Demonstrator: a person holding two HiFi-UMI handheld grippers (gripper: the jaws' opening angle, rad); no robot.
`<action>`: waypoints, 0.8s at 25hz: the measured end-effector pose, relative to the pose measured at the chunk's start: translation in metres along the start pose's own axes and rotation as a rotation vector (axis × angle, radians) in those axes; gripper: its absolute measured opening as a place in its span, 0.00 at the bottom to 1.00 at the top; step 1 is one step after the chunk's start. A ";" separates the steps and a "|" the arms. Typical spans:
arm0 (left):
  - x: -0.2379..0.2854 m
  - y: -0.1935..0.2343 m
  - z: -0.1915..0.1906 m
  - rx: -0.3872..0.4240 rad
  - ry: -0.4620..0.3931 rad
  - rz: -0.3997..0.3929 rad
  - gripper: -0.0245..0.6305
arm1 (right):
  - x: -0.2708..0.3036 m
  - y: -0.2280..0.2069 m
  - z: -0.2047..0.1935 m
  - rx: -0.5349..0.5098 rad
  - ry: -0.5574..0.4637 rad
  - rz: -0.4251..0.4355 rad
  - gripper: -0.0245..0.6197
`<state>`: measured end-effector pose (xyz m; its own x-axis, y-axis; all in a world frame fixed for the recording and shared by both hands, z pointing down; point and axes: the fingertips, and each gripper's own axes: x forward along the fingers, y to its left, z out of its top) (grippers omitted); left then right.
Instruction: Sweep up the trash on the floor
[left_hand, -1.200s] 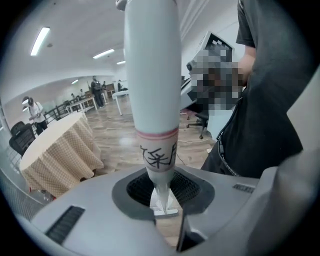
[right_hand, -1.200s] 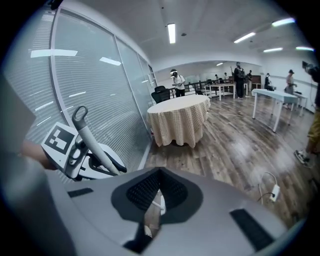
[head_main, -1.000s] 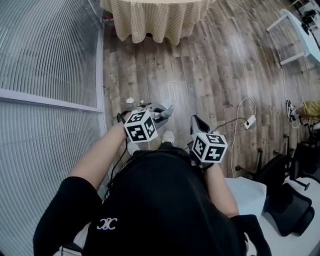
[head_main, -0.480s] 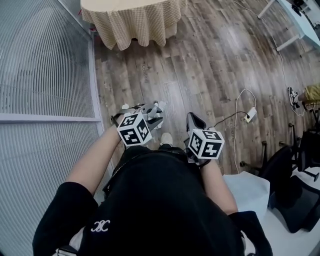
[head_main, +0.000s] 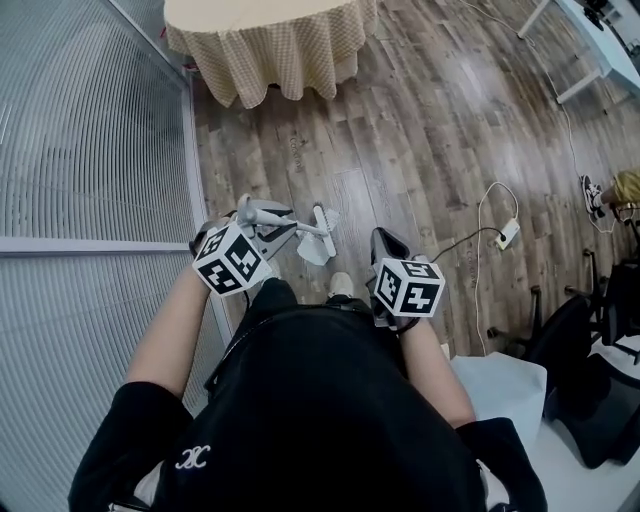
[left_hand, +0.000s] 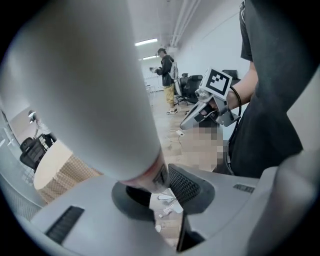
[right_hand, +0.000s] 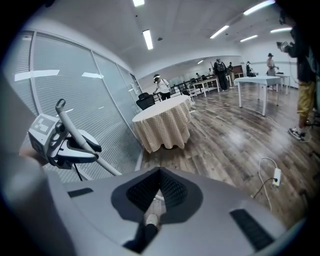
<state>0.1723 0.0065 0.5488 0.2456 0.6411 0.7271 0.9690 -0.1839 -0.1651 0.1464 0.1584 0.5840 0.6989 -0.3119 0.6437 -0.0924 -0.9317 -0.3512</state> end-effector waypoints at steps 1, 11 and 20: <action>-0.008 0.006 -0.007 0.001 0.004 0.005 0.16 | 0.004 0.005 0.001 -0.001 0.001 -0.004 0.06; -0.068 0.073 -0.115 0.112 0.112 0.018 0.16 | 0.039 0.079 0.015 -0.018 0.004 -0.074 0.06; -0.096 0.146 -0.244 0.111 0.242 0.039 0.16 | 0.058 0.126 0.004 -0.031 0.011 -0.183 0.06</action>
<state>0.2831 -0.2641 0.6175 0.2821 0.4359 0.8547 0.9593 -0.1139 -0.2585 0.1783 0.0238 0.5747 0.6980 -0.1388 0.7025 0.0134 -0.9783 -0.2066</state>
